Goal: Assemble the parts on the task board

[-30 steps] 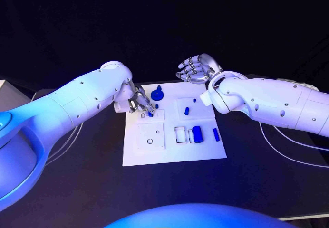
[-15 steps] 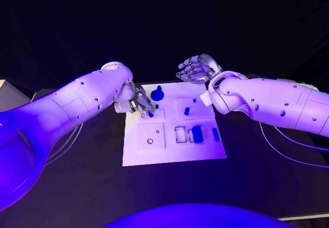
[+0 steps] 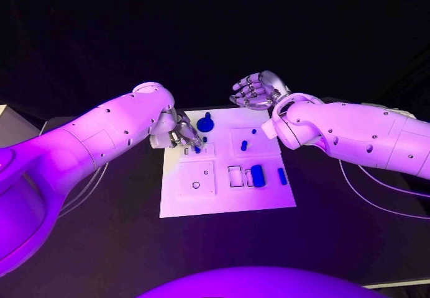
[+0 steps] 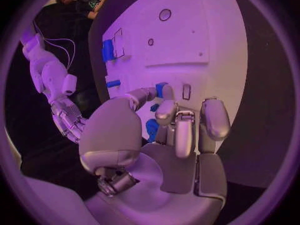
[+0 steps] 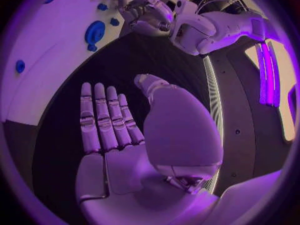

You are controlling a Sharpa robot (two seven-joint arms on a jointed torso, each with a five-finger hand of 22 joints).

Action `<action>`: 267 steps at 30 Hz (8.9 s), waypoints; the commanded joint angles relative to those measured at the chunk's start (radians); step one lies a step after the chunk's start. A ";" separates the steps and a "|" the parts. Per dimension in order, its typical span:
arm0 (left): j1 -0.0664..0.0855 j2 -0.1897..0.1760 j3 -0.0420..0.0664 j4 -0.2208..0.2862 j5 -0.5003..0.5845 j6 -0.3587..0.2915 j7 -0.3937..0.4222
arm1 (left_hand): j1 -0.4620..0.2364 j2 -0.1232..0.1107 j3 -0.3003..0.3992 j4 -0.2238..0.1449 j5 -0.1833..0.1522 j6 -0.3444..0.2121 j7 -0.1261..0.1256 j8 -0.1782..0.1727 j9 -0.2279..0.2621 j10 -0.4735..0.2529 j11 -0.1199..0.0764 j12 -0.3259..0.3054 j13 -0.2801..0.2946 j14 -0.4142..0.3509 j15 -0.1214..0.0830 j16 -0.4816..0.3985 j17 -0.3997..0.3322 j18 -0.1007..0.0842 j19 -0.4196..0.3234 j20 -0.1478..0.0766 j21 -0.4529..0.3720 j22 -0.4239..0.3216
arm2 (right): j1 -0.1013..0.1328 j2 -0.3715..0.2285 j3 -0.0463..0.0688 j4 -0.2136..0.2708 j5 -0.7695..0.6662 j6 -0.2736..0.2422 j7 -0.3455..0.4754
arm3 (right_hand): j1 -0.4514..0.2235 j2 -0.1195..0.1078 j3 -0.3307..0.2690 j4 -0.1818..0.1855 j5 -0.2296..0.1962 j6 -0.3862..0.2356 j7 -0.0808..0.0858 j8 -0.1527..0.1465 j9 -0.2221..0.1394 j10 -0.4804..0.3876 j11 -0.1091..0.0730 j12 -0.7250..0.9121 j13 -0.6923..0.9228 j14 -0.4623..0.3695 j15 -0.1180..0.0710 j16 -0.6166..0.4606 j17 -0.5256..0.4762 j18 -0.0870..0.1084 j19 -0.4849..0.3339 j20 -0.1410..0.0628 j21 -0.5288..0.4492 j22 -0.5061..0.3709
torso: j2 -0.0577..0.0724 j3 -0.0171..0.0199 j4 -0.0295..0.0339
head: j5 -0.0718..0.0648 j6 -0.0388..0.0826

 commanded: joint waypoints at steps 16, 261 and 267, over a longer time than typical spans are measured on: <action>-0.006 -0.018 -0.001 0.020 -0.030 -0.009 0.007 | 0.034 -0.011 -0.008 0.004 -0.129 0.017 -0.010 -0.013 -0.003 0.004 -0.008 0.010 0.021 0.102 -0.011 0.003 0.258 -0.005 0.006 -0.011 -0.003 0.008 | -0.002 -0.005 0.000 0.002 -0.006 0.013 0.018 | -0.003 0.005 -0.005 -0.001 0.005 -0.011 0.056 -0.002 -0.002 -0.009 0.001 0.002 -0.004 -0.009 -0.001 -0.006 -0.003 0.013 -0.008 0.000 -0.004 -0.005 | 0.001 -0.0001 0.0001 | -0.001 -0.001; 0.004 -0.090 0.091 -0.014 -0.004 -0.191 0.120 | 0.043 -0.068 0.147 0.074 -0.369 -0.158 0.068 -0.010 -0.030 -0.185 0.058 -0.142 -0.267 0.068 0.044 -0.043 0.161 0.011 -0.046 0.040 -0.048 -0.060 | -0.003 -0.042 0.003 0.025 -0.020 0.009 0.030 | 0.000 0.015 -0.020 -0.004 0.015 -0.017 0.060 0.004 -0.005 -0.026 0.006 0.012 -0.030 -0.018 0.005 -0.025 -0.020 0.013 -0.023 0.007 -0.003 -0.032 | 0.044 -0.0103 0.0019 | 0.001 0.046; 0.004 -0.095 0.091 -0.007 -0.006 -0.197 0.111 | 0.004 -0.091 0.070 0.107 -0.379 -0.161 0.073 -0.017 -0.036 -0.190 0.064 -0.140 -0.274 0.065 0.050 -0.046 0.154 0.012 -0.049 0.043 -0.051 -0.064 | -0.003 -0.042 0.003 0.025 -0.020 0.010 0.031 | 0.000 0.015 -0.020 -0.004 0.015 -0.017 0.060 0.004 -0.005 -0.026 0.006 0.012 -0.030 -0.018 0.005 -0.025 -0.020 0.013 -0.023 0.007 -0.003 -0.032 | 0.046 -0.0100 0.0013 | 0.002 0.048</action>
